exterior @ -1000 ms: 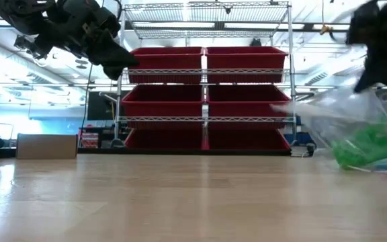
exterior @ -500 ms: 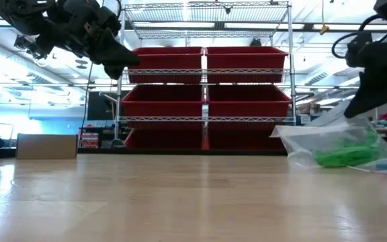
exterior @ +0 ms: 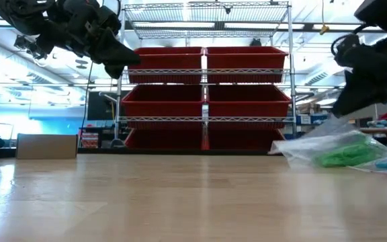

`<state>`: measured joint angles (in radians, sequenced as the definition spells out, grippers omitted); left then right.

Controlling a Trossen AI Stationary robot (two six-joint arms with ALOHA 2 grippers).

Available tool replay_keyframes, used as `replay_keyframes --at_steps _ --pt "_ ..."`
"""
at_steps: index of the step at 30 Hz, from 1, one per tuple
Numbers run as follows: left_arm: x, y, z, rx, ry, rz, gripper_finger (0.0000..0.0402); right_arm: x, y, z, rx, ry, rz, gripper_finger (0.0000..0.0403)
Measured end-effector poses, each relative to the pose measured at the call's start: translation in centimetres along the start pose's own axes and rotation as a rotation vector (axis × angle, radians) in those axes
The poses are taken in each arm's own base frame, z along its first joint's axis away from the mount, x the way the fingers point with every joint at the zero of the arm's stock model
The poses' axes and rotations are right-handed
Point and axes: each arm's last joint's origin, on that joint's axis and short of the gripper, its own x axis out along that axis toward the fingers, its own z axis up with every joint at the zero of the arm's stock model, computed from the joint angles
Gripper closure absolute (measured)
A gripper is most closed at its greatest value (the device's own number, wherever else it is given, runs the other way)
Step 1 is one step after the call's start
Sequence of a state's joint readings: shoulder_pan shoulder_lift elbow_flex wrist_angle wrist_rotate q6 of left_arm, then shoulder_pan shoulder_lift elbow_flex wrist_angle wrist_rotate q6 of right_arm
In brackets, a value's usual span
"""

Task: Sort rubber bands
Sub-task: Close the transparent zip bag, then return to Home Position

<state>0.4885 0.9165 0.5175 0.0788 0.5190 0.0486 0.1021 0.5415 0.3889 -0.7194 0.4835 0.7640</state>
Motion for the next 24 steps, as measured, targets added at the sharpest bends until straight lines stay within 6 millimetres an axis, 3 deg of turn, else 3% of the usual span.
replay_keyframes --at_steps 5,9,17,20,24 --pt "0.0 0.0 0.1 0.005 -0.009 0.001 0.0334 -0.3 1.0 1.8 -0.038 -0.133 0.092 0.0204" --pt "-0.5 -0.2 0.8 0.052 -0.065 0.004 0.0334 -2.1 2.1 4.8 -0.103 -0.315 0.178 0.0169" --pt "-3.5 -1.7 2.9 0.279 -0.244 0.018 0.0334 -8.7 3.5 11.2 -0.302 -0.732 0.279 0.0164" --pt "-5.1 -2.3 3.4 0.324 -0.303 0.02 0.0334 -10.2 3.5 11.9 -0.381 -0.778 0.341 0.0168" --pt "-6.6 -2.7 3.3 0.351 -0.331 0.026 0.0334 -10.6 2.8 10.9 -0.435 -0.803 0.422 0.0173"
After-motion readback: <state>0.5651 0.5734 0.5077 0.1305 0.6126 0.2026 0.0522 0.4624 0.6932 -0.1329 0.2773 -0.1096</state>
